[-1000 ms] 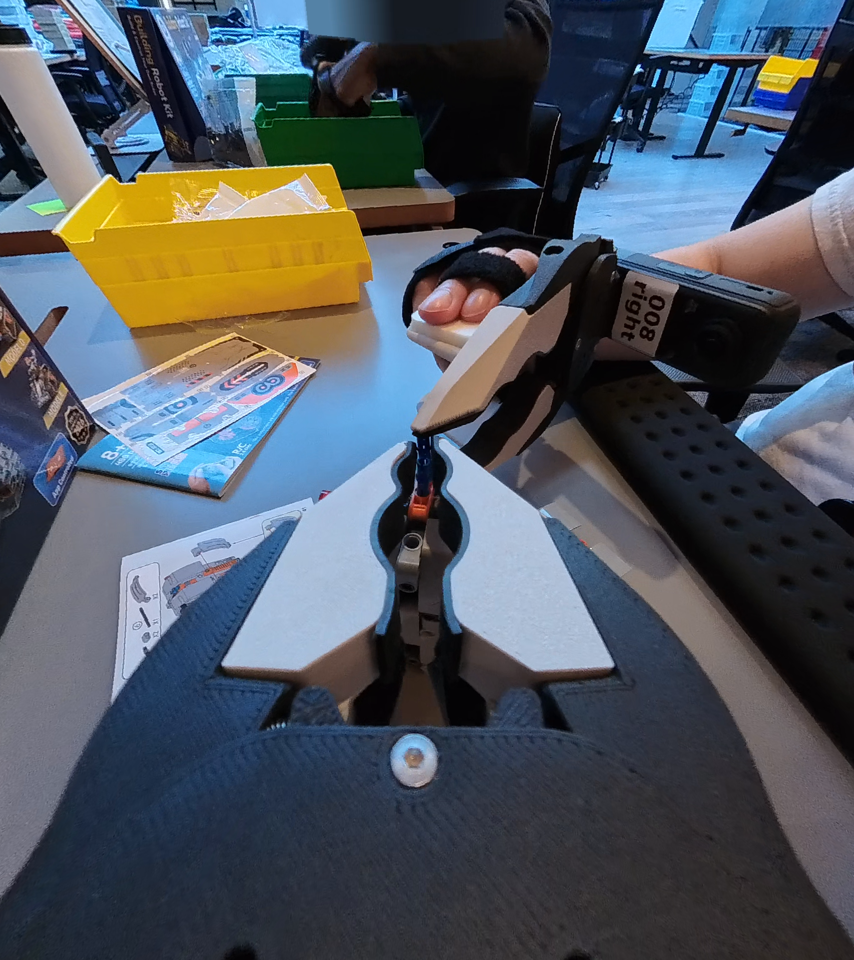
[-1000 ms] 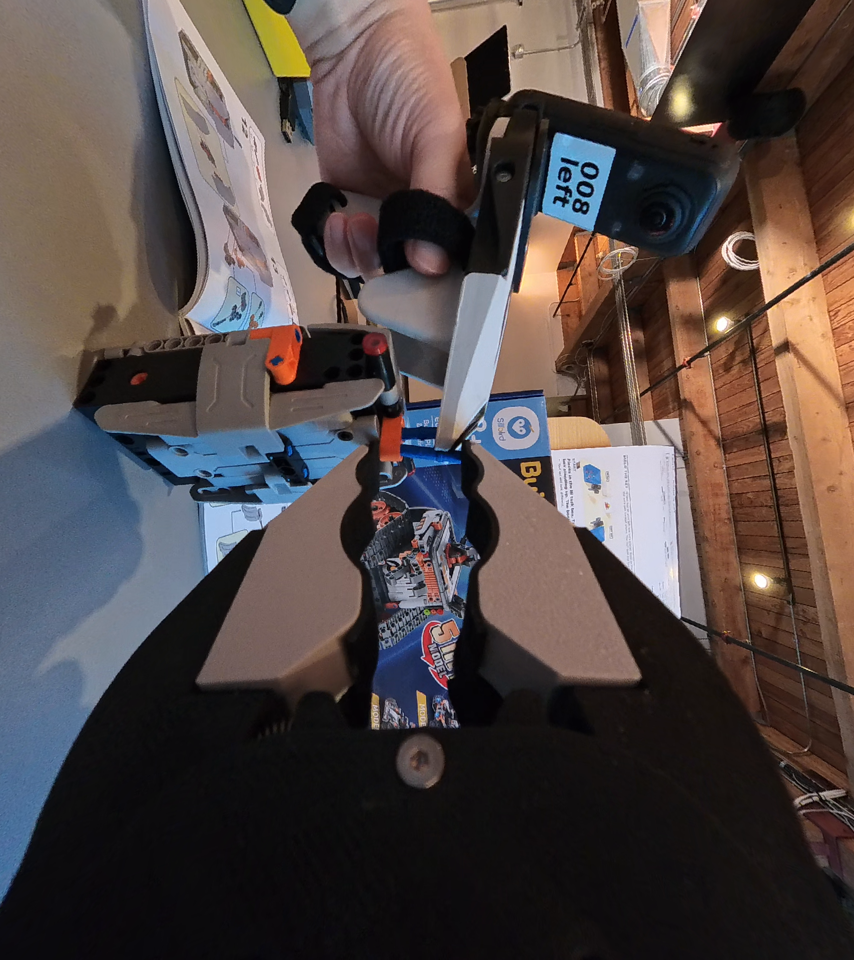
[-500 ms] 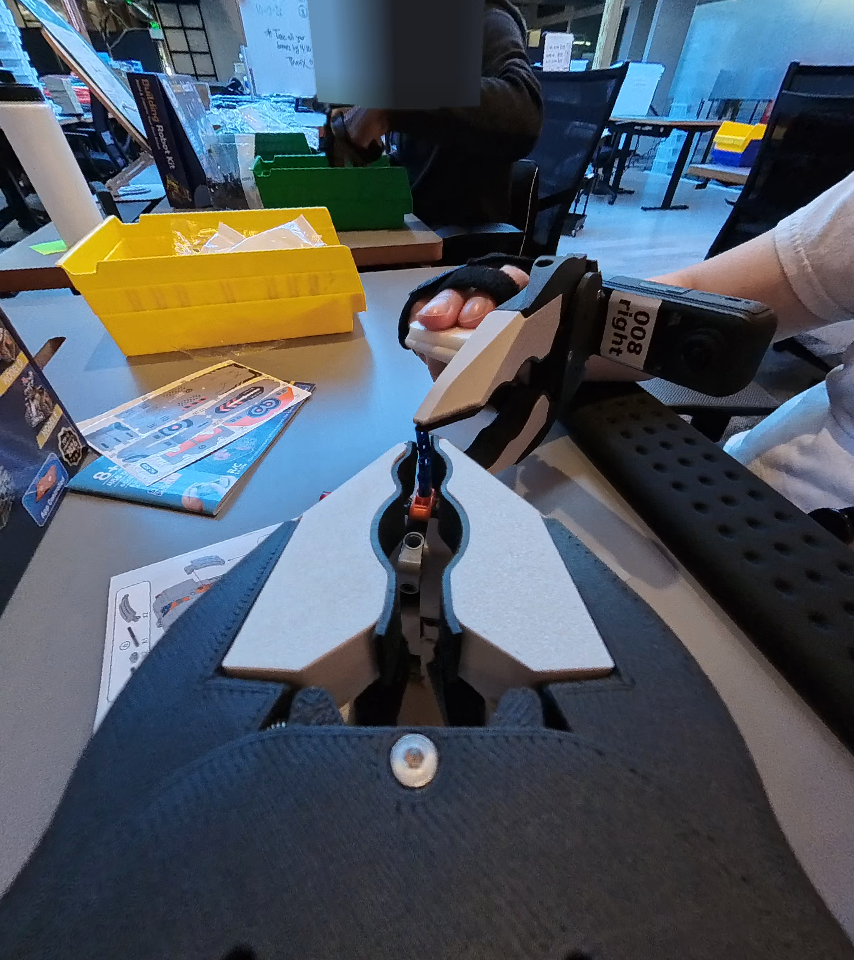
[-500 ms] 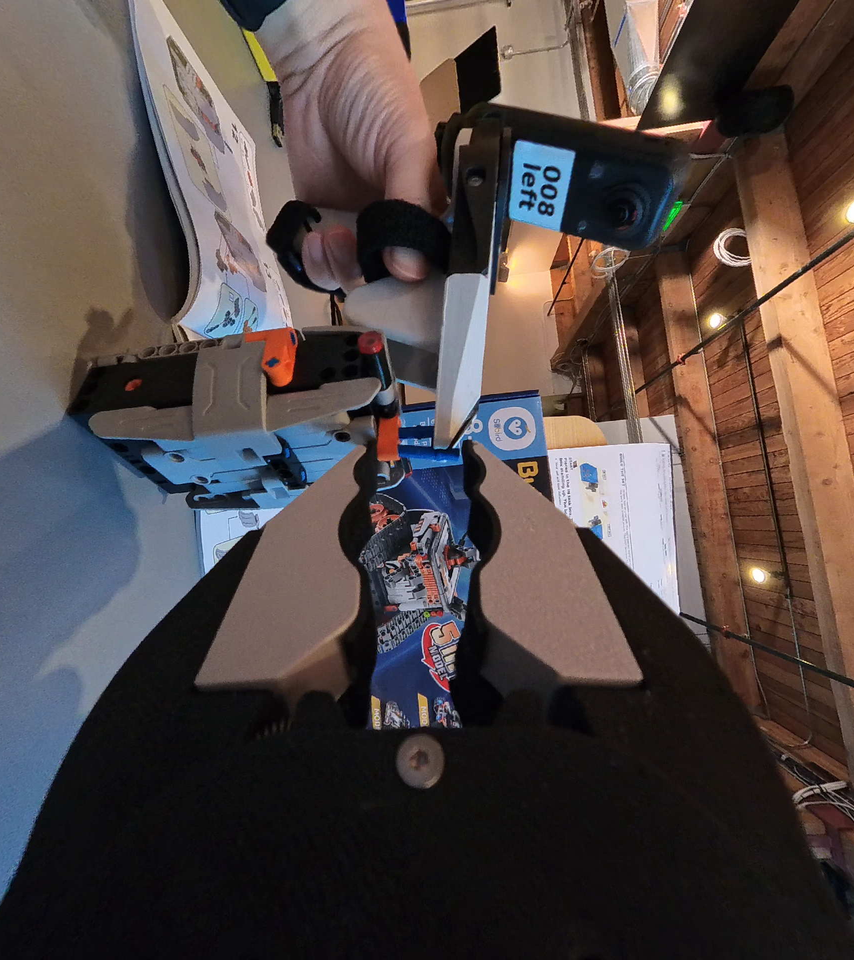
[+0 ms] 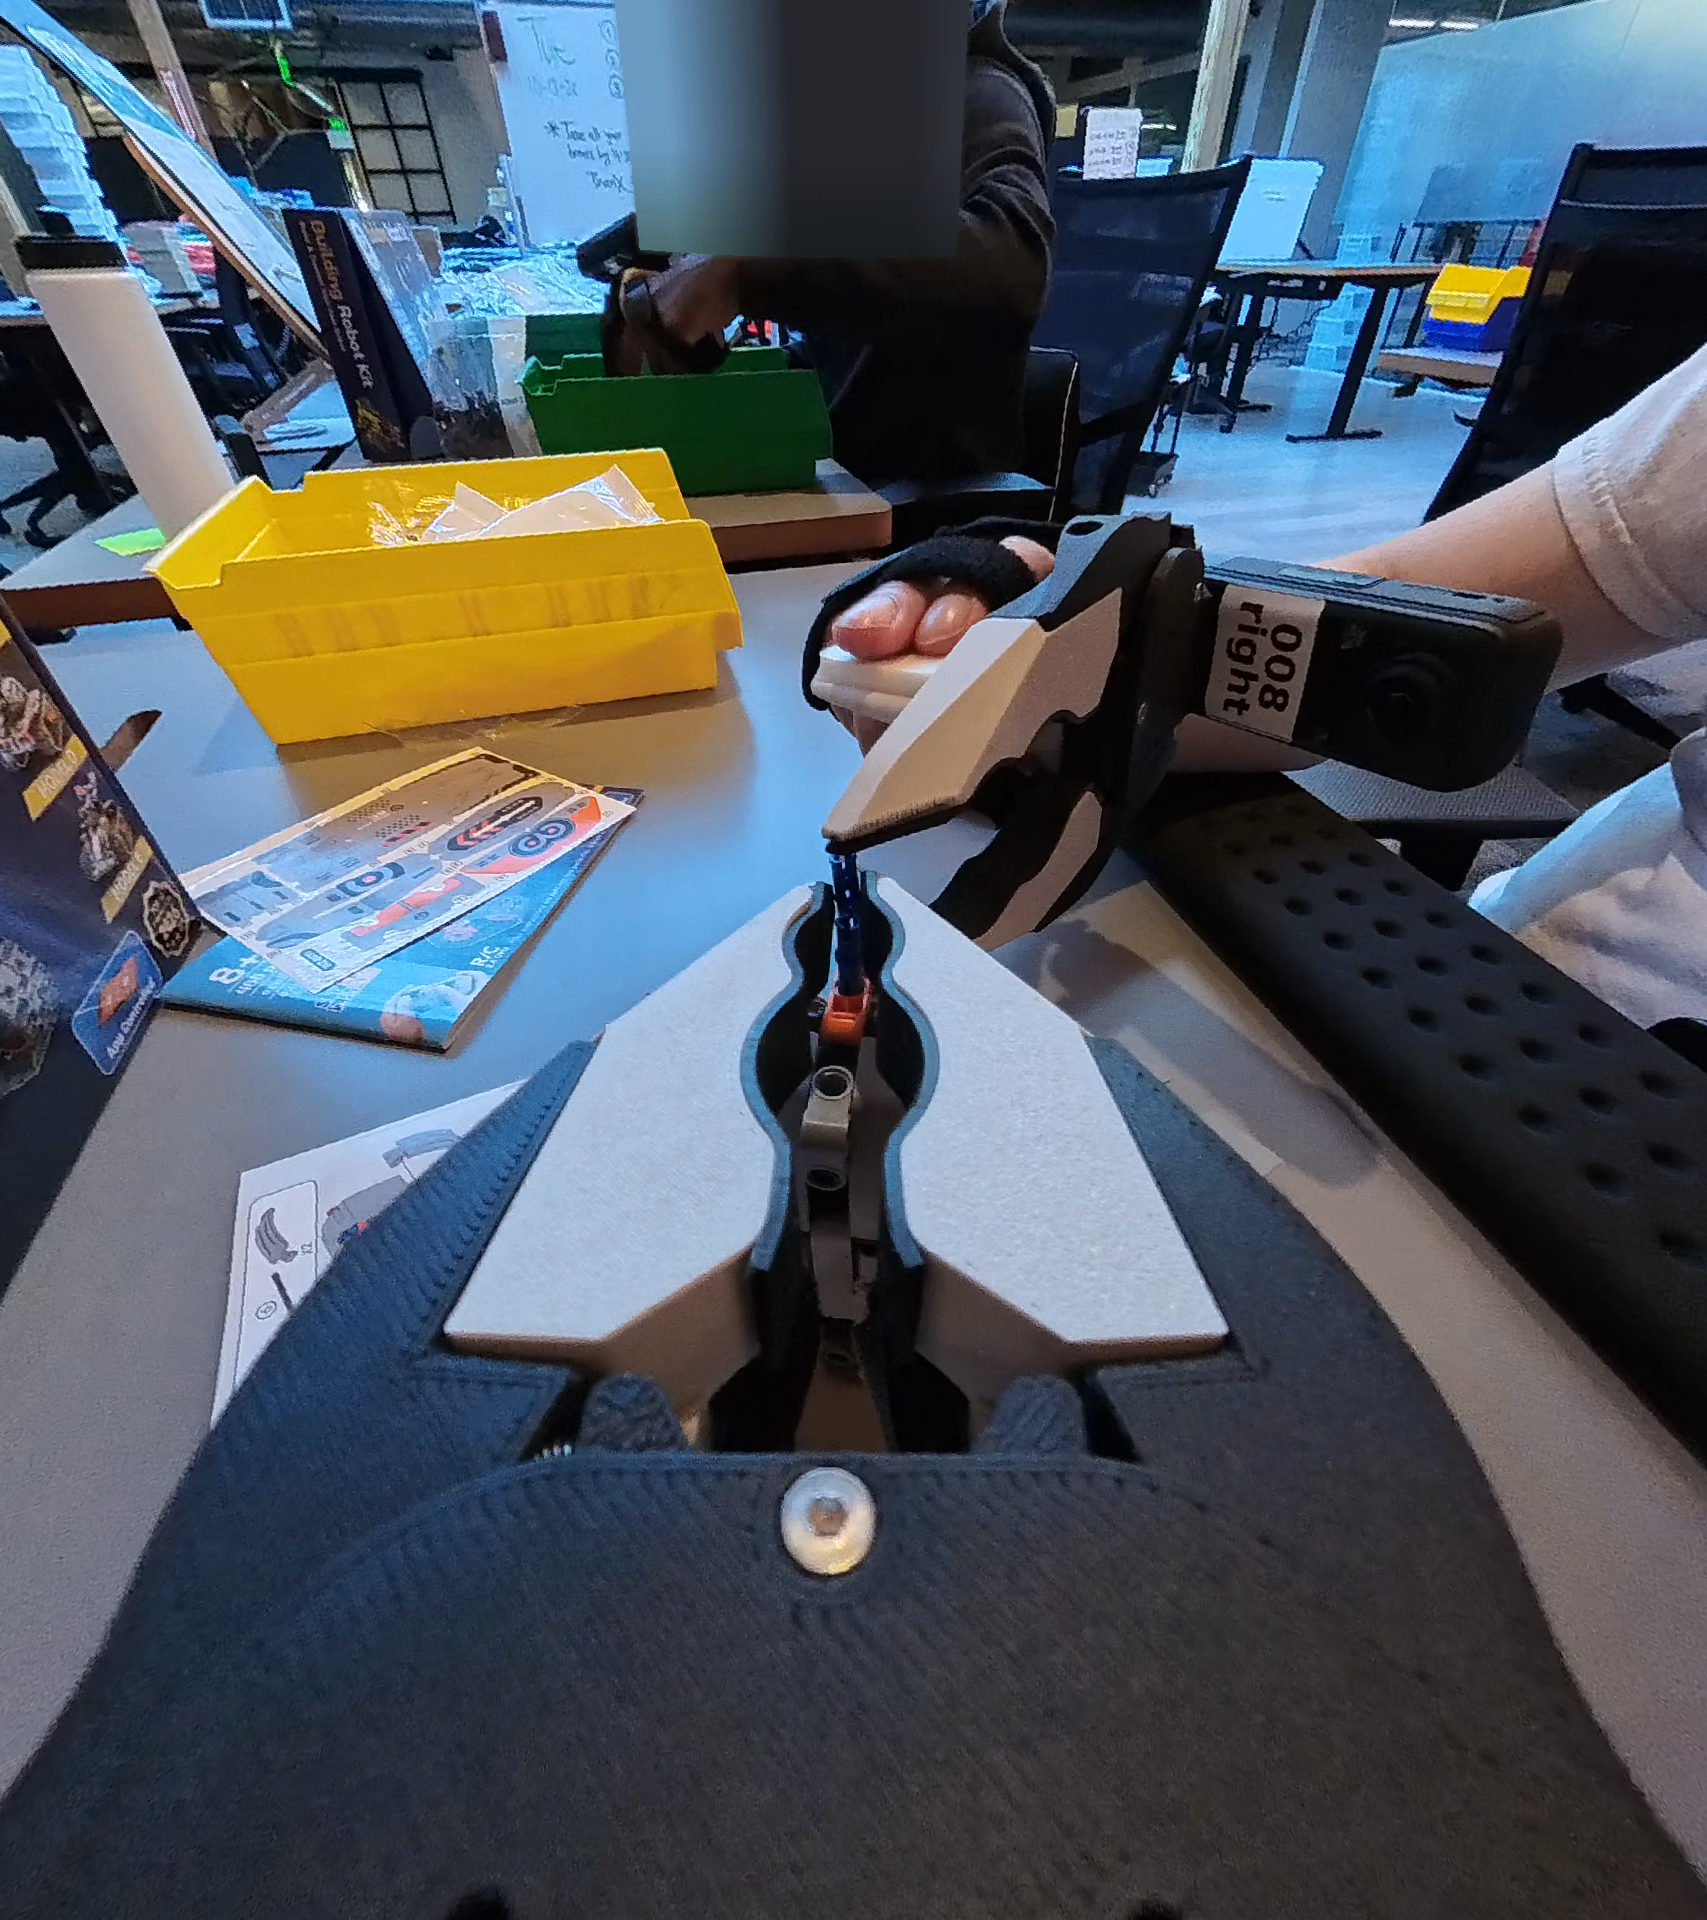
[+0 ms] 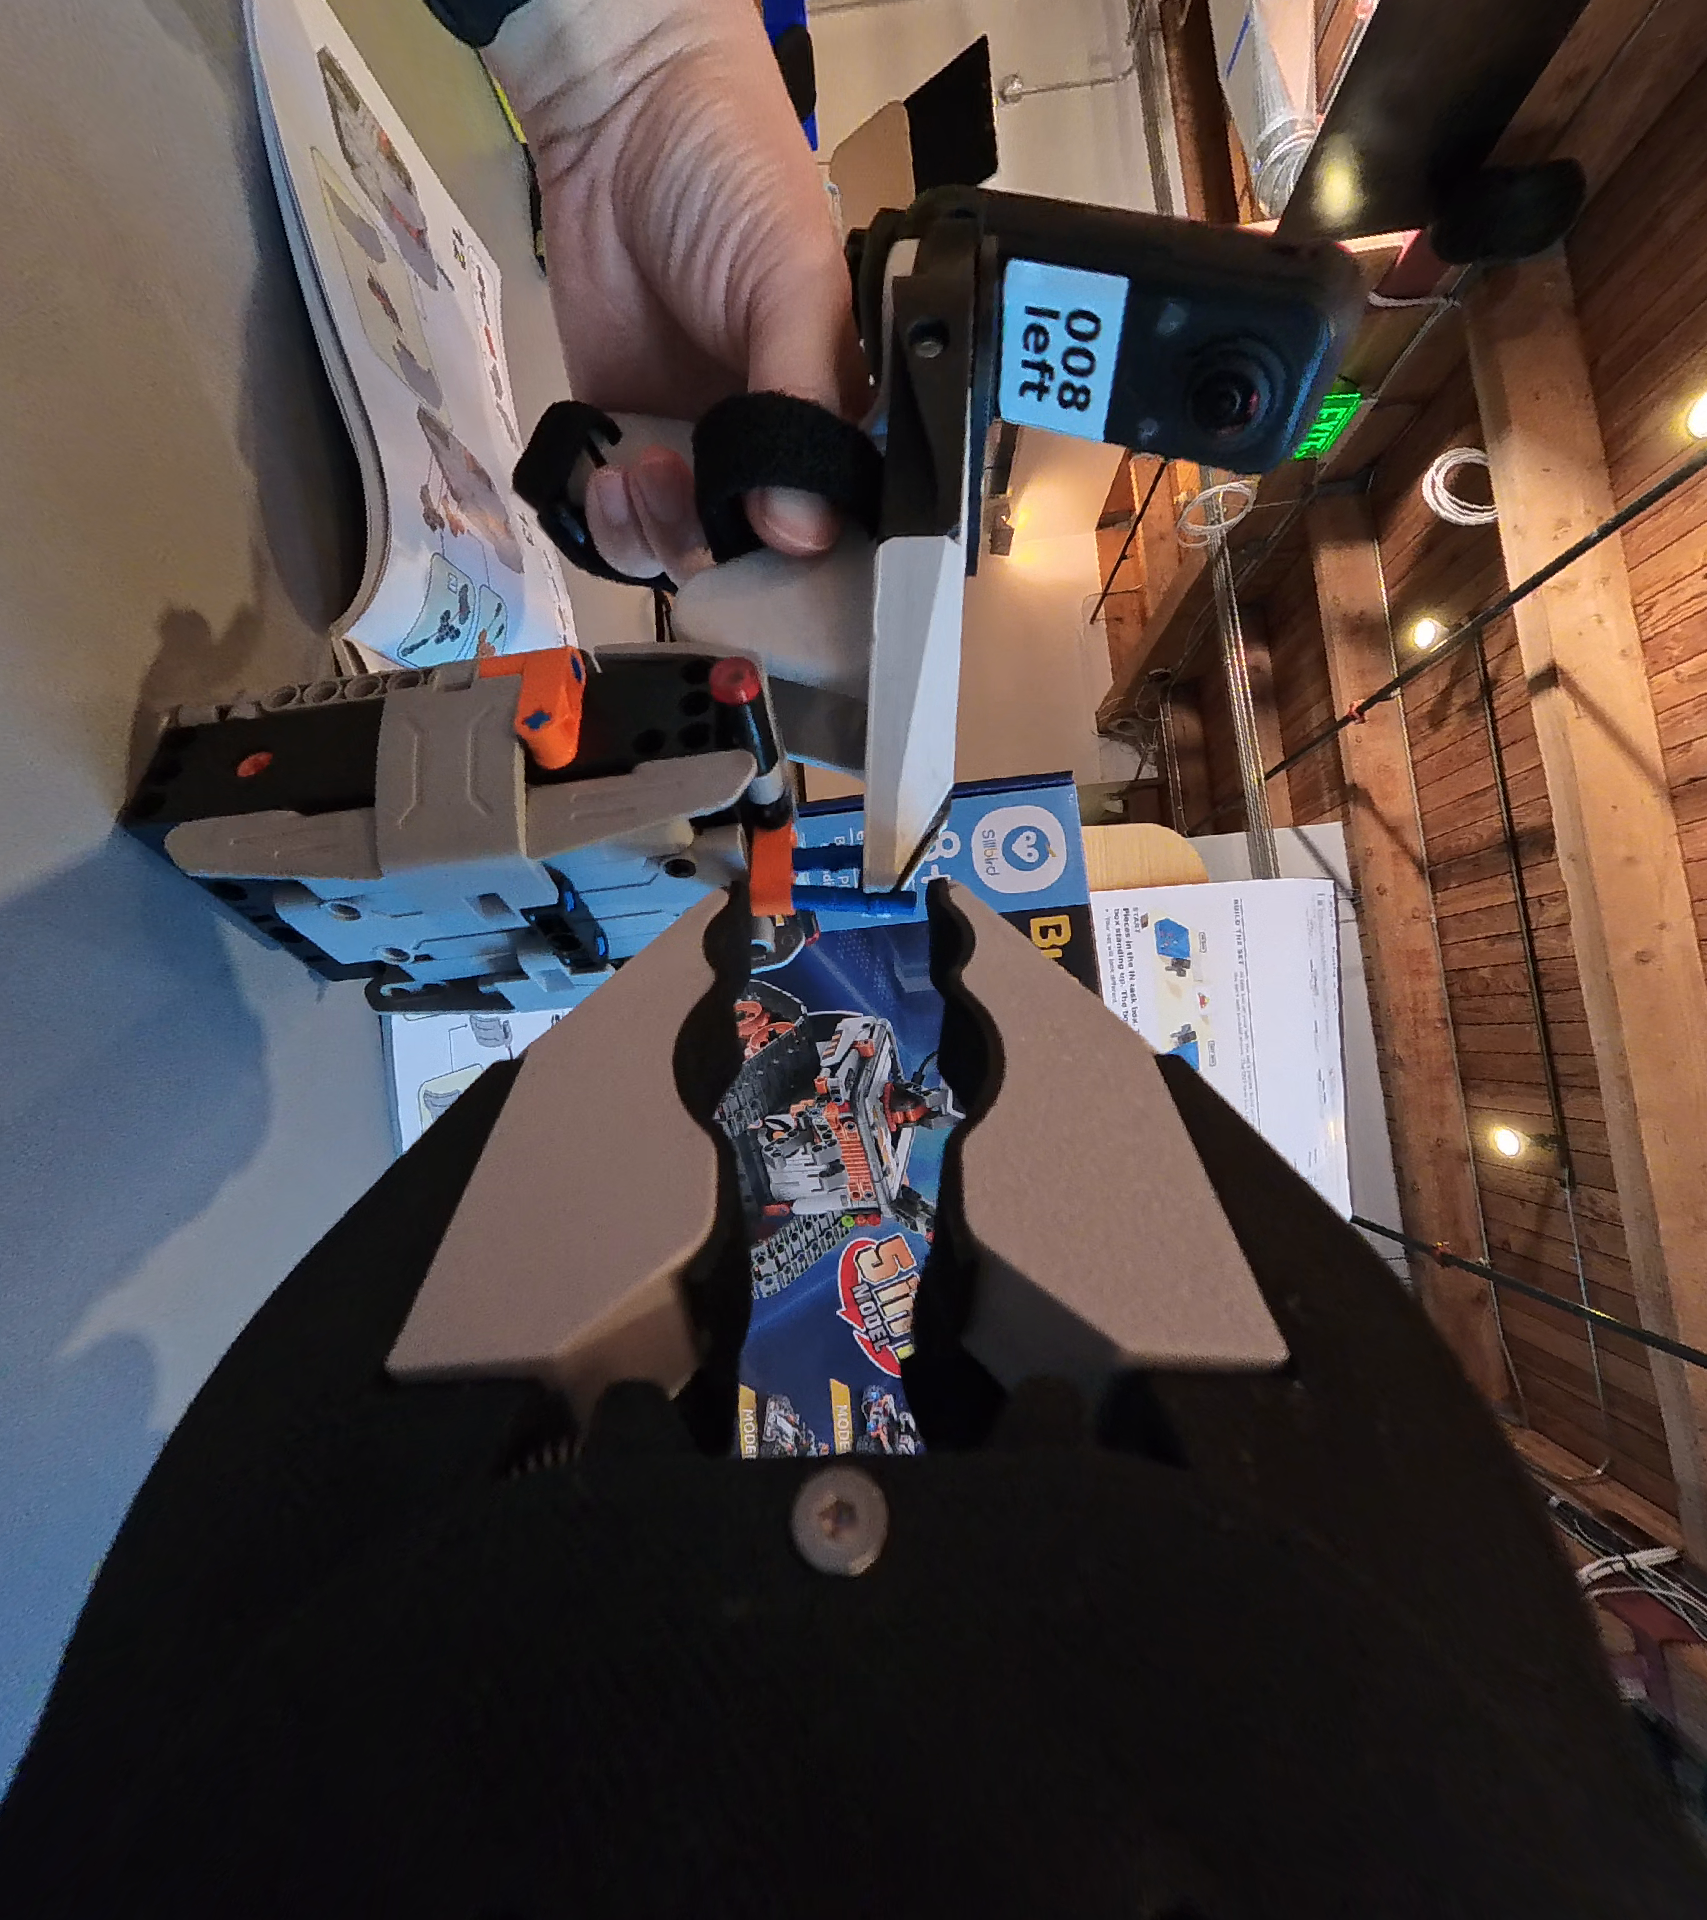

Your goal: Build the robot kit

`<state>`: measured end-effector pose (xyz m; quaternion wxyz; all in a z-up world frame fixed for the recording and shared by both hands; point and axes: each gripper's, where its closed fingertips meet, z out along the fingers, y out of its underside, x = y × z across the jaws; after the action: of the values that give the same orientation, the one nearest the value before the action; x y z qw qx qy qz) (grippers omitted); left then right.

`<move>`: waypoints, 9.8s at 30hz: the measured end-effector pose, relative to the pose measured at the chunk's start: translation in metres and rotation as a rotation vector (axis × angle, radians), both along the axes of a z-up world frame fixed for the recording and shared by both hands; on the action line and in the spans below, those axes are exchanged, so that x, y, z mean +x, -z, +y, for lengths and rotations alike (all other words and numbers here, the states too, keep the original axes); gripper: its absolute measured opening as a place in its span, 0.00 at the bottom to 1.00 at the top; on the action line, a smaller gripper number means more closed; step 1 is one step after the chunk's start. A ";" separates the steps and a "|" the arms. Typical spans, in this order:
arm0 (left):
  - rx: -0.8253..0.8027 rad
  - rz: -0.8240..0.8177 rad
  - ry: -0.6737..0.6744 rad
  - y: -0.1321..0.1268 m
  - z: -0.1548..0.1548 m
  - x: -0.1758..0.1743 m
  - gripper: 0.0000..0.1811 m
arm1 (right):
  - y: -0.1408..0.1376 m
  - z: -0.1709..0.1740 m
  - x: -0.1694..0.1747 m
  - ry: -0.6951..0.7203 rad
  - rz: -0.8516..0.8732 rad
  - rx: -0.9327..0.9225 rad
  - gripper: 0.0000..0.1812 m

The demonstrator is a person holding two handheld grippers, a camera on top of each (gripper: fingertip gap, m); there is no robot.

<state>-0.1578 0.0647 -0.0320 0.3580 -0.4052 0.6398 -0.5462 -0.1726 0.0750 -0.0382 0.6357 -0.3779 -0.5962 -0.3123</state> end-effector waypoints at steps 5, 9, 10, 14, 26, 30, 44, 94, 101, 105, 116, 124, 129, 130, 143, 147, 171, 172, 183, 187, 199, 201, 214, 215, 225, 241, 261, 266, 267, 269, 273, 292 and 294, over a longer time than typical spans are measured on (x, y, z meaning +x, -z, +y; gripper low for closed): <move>0.002 -0.007 0.000 0.000 0.000 0.000 0.01 | 0.001 0.000 0.000 -0.004 -0.001 -0.009 0.17; 0.020 -0.010 -0.006 0.000 0.000 -0.001 0.01 | 0.001 0.001 -0.001 -0.004 -0.002 -0.010 0.16; 0.025 -0.012 -0.008 0.000 0.000 -0.001 0.01 | 0.001 0.001 -0.001 -0.004 -0.001 -0.011 0.16; 0.039 -0.012 -0.012 0.000 0.000 -0.001 0.01 | 0.001 0.001 -0.001 -0.005 0.005 -0.022 0.16; 0.044 0.040 -0.017 0.000 -0.001 -0.001 0.01 | 0.001 0.000 -0.002 -0.016 0.001 -0.036 0.16; -0.035 0.024 -0.018 -0.009 0.002 -0.006 0.06 | 0.002 0.000 0.000 -0.011 -0.009 -0.029 0.16; 0.032 0.085 -0.023 -0.001 0.000 -0.002 0.02 | 0.002 -0.001 -0.001 -0.019 -0.025 -0.016 0.16; 0.068 0.088 0.000 0.009 -0.004 -0.001 0.01 | 0.003 -0.002 -0.001 -0.021 -0.075 0.000 0.16; 0.095 0.071 0.002 0.009 -0.005 -0.001 0.01 | 0.003 -0.002 -0.001 0.004 -0.086 -0.039 0.15; 0.100 0.065 0.005 0.009 -0.005 -0.001 0.01 | 0.003 -0.002 -0.001 0.013 -0.101 -0.019 0.15; 0.151 0.040 -0.006 0.009 -0.004 -0.002 0.01 | 0.002 -0.002 -0.001 0.025 -0.133 0.103 0.15; 0.045 0.065 -0.015 -0.002 -0.002 -0.005 0.09 | 0.002 0.000 -0.004 0.016 -0.105 0.066 0.16; 0.081 0.086 -0.020 0.003 -0.003 -0.003 0.02 | 0.002 0.000 -0.003 0.011 -0.118 0.080 0.16; 0.085 0.089 -0.021 0.003 -0.003 -0.003 0.02 | 0.002 0.000 -0.003 0.012 -0.117 0.081 0.16; 0.229 0.062 -0.065 0.006 -0.001 -0.001 0.02 | 0.002 0.002 -0.002 0.010 -0.121 0.115 0.16; 0.247 0.060 -0.072 0.006 0.000 -0.003 0.02 | 0.002 0.003 -0.004 0.012 -0.123 0.133 0.16; 0.260 0.060 -0.087 0.007 0.003 -0.005 0.02 | 0.002 0.006 -0.006 0.003 -0.077 0.121 0.16; 0.247 0.062 -0.084 0.007 0.003 -0.005 0.02 | 0.003 0.006 -0.006 0.004 -0.072 0.113 0.16; 0.192 0.076 -0.070 0.007 0.003 -0.006 0.02 | 0.003 0.006 -0.007 0.011 -0.041 0.073 0.16; 0.205 0.067 -0.073 0.007 0.003 -0.006 0.02 | 0.003 0.006 -0.008 0.013 -0.039 0.073 0.16; 0.125 0.107 -0.057 0.007 0.003 -0.008 0.02 | 0.003 0.006 -0.009 0.019 -0.037 0.019 0.16; 0.134 0.097 -0.055 0.007 0.003 -0.008 0.02 | 0.003 0.006 -0.009 0.019 -0.034 0.003 0.16; 0.262 0.034 -0.062 0.007 0.003 -0.010 0.02 | 0.003 0.005 -0.011 0.030 -0.099 0.127 0.16; 0.264 0.035 -0.063 0.007 0.003 -0.010 0.02 | 0.003 0.005 -0.011 0.031 -0.100 0.135 0.16; 0.177 0.085 -0.076 0.004 0.006 -0.014 0.05 | 0.003 0.007 -0.014 0.014 -0.043 0.059 0.16; 0.146 0.143 -0.093 0.012 0.009 -0.018 0.10 | 0.003 0.007 -0.016 0.003 -0.059 0.079 0.16; 0.117 0.138 -0.052 0.010 0.005 -0.015 0.01 | 0.003 0.006 -0.015 0.000 -0.040 0.043 0.16; 0.126 0.138 -0.059 0.010 0.006 -0.014 0.01 | -0.010 -0.003 -0.012 -0.029 0.071 -0.069 0.18; 0.126 0.137 -0.060 0.010 0.006 -0.014 0.01 | -0.012 -0.005 -0.011 -0.042 0.106 -0.115 0.17; 0.132 0.142 -0.072 0.010 0.008 -0.013 0.01 | -0.016 -0.007 -0.007 -0.055 0.234 -0.264 0.15; 0.128 0.145 -0.062 0.010 0.006 -0.013 0.01 | -0.022 -0.008 -0.002 -0.105 0.534 -0.552 0.15; 0.121 0.138 -0.065 0.012 0.007 -0.018 0.06 | 0.009 -0.005 0.007 -0.117 0.532 -0.630 0.15; 0.126 0.143 -0.057 0.013 0.005 -0.020 0.06 | 0.010 -0.005 0.006 -0.116 0.520 -0.622 0.15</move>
<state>-0.1774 0.0701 -0.0448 0.3517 -0.4380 0.6849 -0.4640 -0.1665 0.0697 -0.0484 0.6372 -0.5842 -0.5021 0.0252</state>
